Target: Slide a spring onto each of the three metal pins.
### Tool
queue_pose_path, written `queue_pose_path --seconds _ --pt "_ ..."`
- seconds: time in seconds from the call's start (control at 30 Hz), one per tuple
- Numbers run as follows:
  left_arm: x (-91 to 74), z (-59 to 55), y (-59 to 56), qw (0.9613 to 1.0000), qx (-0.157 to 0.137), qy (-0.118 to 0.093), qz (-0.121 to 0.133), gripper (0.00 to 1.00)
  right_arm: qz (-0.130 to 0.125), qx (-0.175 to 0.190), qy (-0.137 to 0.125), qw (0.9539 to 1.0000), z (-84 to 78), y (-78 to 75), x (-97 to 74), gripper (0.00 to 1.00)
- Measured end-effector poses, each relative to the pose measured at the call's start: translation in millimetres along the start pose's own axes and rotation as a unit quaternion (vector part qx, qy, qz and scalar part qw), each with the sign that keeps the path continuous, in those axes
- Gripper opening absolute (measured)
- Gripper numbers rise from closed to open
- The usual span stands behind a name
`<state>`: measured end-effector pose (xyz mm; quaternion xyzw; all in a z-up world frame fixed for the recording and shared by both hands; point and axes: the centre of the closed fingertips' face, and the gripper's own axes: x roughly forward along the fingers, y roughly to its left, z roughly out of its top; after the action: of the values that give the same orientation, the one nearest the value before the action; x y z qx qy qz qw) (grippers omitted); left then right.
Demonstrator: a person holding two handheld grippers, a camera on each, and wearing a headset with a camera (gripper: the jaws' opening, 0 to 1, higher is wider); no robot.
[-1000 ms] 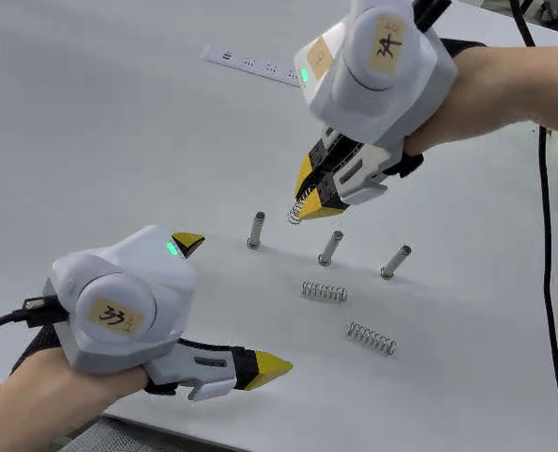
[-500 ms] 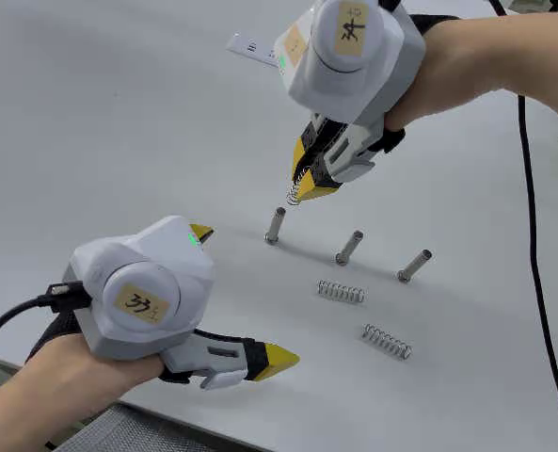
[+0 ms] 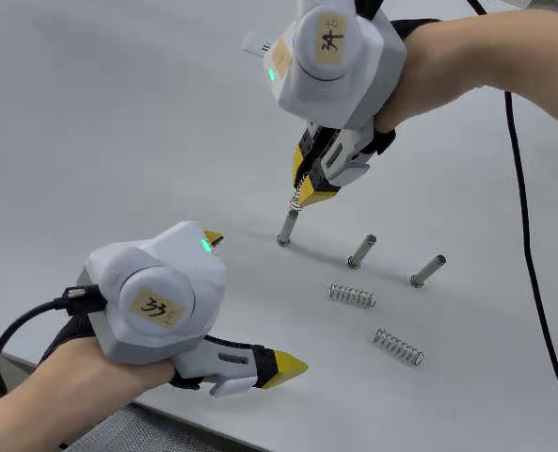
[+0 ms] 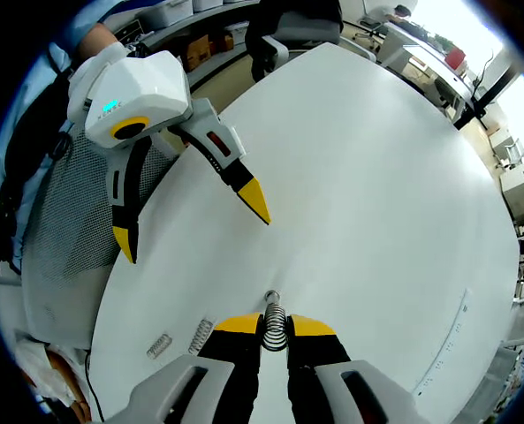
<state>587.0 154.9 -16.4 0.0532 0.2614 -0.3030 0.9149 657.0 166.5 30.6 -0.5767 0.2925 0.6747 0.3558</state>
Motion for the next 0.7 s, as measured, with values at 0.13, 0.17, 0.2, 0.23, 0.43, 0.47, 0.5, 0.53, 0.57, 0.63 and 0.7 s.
queue_pose_path --seconds 0.13,0.17,0.2,0.23,0.43,0.47,0.5,0.53,0.57,0.63,0.7 --pt "0.0 -0.2 -0.6 1.0 -0.001 0.001 -0.002 0.99 0.004 -0.002 0.004 1.0 1.0 2.3 1.1 0.07" --pt "-0.1 -0.5 -0.4 1.0 -0.001 0.002 -0.002 0.99 0.004 -0.004 0.005 1.0 1.0 2.3 0.8 0.07" --pt "0.1 -0.4 -0.3 1.0 -0.002 0.002 -0.002 0.99 0.002 -0.005 0.005 1.0 1.0 1.8 0.7 0.07" --pt "0.2 -0.6 -0.3 1.0 -0.003 0.002 -0.002 0.99 0.002 -0.004 0.006 1.0 0.9 1.7 0.8 0.07" --pt "0.4 -1.8 -1.3 1.0 -0.005 0.004 -0.004 0.99 0.004 -0.006 0.009 0.9999 0.4 2.0 2.0 0.07" --pt "0.4 -1.9 -1.7 1.0 -0.006 0.003 -0.004 0.99 0.003 -0.006 0.009 0.9999 0.3 1.8 2.1 0.07" --pt "0.6 -2.1 -2.2 1.0 -0.006 0.003 -0.005 0.99 0.003 -0.007 0.009 0.9999 0.2 1.8 2.5 0.07" --pt "0.8 -2.4 -2.8 1.0 -0.006 0.004 -0.006 0.99 0.004 -0.007 0.009 0.9999 0.2 1.9 2.7 0.07" --pt "0.9 -2.9 -3.4 0.9999 -0.006 0.005 -0.007 0.99 0.004 -0.007 0.01 0.9999 0.0 2.0 3.0 0.07" --pt "0.7 -2.9 -3.4 0.9999 -0.004 0.006 -0.007 0.99 0.004 -0.007 0.012 0.9999 -1.1 1.8 4.0 0.07" --pt "0.3 -2.6 -2.9 0.9999 -0.007 0.005 -0.006 0.98 0.004 -0.008 0.012 0.9999 -2.3 0.4 5.0 0.07"
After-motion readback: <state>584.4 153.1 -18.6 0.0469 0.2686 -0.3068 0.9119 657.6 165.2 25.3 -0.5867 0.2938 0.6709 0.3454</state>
